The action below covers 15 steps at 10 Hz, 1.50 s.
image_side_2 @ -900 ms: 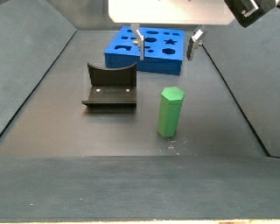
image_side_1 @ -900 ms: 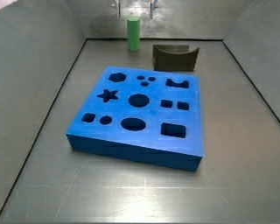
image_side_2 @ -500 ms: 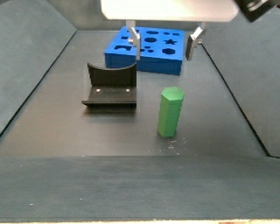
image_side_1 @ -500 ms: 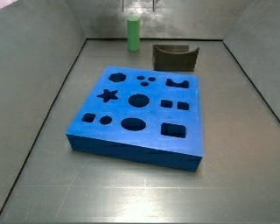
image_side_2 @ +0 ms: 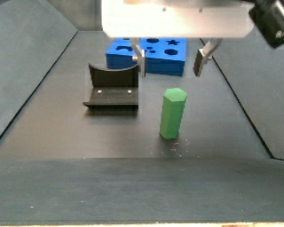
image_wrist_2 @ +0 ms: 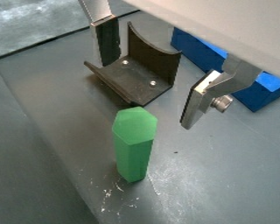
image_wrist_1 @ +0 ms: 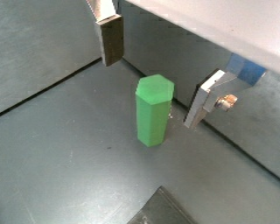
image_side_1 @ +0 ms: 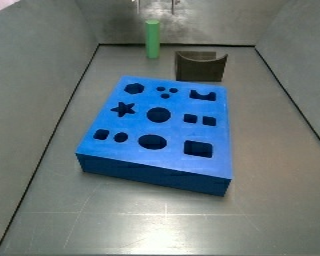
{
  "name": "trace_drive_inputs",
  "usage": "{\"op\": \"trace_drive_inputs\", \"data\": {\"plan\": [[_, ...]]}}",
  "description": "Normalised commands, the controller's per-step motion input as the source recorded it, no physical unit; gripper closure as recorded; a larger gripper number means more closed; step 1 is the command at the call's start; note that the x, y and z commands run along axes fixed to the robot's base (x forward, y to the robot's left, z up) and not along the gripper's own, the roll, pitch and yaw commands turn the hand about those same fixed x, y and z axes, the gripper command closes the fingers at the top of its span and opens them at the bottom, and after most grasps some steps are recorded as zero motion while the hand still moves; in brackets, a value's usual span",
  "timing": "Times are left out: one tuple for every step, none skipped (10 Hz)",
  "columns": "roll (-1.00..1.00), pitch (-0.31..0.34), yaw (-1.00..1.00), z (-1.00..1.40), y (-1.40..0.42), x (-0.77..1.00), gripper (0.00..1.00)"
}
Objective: Pick up the hexagon object. Move up. Move to above the board. Insert the hexagon object.
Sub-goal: Pick up the hexagon object.
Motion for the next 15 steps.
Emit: {"op": "trace_drive_inputs", "data": {"plan": [[0.01, 0.000, 0.02, -1.00, 0.03, 0.00, 0.00], [0.04, 0.000, 0.07, -1.00, 0.15, 0.00, 0.00], [0.00, 0.000, 0.00, -0.02, 0.00, 0.00, 0.00], [0.34, -0.051, -0.20, -0.84, 0.00, 0.17, 0.00], [0.45, 0.000, -0.45, -0.94, 0.00, 0.23, 0.00], [0.34, 0.000, -0.45, -1.00, 0.07, 0.30, 0.00], [0.00, 0.014, -0.29, -1.00, 0.41, 0.67, 0.00], [0.00, 0.000, -0.16, -1.00, 0.61, 0.65, 0.00], [0.00, 0.151, 0.08, -0.25, 0.12, 0.33, 0.00], [0.01, 0.011, 0.00, 0.00, 0.00, 0.00, 0.00], [0.14, 0.000, 0.00, -0.98, -0.13, 0.00, 0.00], [0.01, 0.000, 0.00, -1.00, -0.24, 0.01, 0.00], [0.01, 0.000, 0.00, -1.00, -0.20, 0.10, 0.00], [0.00, -0.094, 0.00, -0.06, 0.00, 0.00, 0.00], [0.05, -0.023, 0.00, -0.19, 0.00, -0.05, 0.00]]}}
